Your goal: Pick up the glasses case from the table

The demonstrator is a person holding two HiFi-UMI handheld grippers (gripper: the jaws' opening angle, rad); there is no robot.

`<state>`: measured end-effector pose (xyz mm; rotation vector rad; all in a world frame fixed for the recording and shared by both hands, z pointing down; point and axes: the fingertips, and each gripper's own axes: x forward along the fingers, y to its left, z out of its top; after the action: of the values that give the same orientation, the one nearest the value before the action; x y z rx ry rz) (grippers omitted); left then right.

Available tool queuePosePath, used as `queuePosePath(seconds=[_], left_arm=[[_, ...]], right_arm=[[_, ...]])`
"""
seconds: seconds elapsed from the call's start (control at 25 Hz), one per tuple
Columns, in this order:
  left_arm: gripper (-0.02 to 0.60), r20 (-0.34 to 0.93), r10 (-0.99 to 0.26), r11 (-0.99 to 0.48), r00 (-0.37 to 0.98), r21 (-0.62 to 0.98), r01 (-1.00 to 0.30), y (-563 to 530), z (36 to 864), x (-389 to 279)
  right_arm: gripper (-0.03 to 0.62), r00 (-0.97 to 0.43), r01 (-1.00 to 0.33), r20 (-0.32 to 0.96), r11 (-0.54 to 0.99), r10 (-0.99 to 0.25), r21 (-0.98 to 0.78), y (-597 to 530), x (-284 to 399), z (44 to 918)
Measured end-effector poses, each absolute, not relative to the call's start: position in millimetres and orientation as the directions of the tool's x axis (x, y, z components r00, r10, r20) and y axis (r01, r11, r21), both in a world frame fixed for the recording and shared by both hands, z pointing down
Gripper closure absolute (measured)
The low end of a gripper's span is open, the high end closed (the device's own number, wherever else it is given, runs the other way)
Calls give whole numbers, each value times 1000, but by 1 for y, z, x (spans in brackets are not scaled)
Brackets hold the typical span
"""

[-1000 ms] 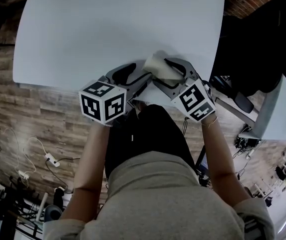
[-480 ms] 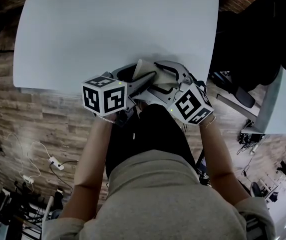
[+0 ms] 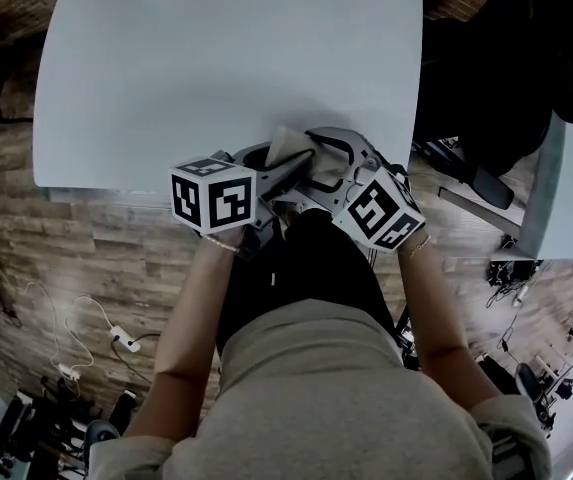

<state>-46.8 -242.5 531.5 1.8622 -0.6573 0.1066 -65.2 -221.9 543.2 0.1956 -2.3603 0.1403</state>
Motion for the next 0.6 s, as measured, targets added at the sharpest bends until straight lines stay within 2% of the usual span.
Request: queuePosePath(seconds=[0.36, 0.6], left_arm=[[428, 373, -453, -306, 809, 788, -535, -253, 503, -54], [428, 349, -546, -314, 762, 757, -572, -265, 473, -70]], right_arm=[[301, -743, -308, 637, 950, -208, -48, -235, -62, 515], [292, -755, -395, 578, 918, -311, -22, -250, -47, 483]])
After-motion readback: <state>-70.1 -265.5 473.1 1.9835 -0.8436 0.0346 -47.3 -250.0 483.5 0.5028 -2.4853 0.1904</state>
